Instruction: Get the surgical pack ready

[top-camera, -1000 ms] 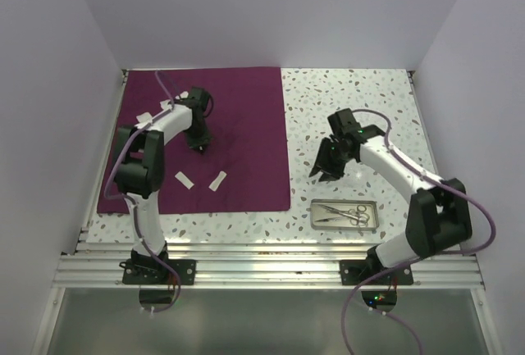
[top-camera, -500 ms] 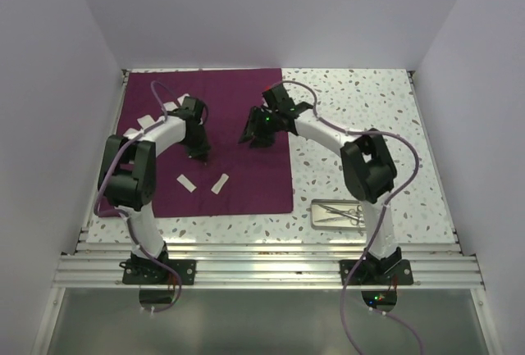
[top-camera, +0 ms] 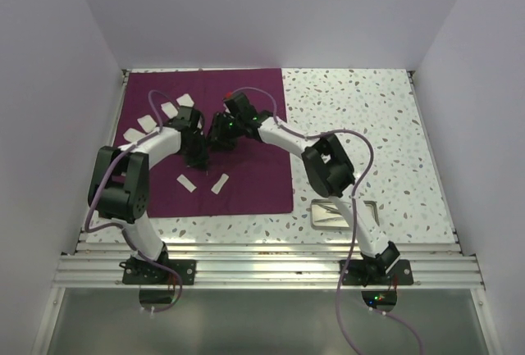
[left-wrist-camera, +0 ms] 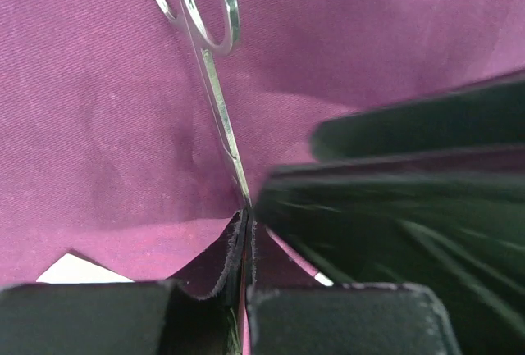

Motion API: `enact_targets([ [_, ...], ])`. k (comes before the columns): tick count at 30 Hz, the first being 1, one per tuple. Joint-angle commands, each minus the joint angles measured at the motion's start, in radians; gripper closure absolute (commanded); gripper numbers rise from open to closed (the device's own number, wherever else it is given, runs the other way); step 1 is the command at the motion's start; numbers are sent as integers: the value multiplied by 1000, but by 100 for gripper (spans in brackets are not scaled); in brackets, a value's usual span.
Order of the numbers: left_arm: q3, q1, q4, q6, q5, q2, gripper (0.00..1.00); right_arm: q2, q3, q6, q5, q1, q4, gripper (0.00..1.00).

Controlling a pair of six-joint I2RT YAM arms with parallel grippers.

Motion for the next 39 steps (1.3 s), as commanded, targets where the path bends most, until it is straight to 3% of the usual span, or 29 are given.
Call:
enact_targets([
  [1, -25, 1, 40, 33, 13, -38, 100, 30, 86, 18, 13, 11, -31, 58],
  [24, -62, 7, 86, 70, 82, -42, 100, 171, 271, -116, 200, 111, -267, 67],
  [33, -77, 7, 126, 68, 151, -57, 100, 188, 280, -102, 177, 125, -247, 68],
  [39, -88, 7, 143, 65, 171, -60, 100, 170, 225, -76, 102, 123, -135, 72],
])
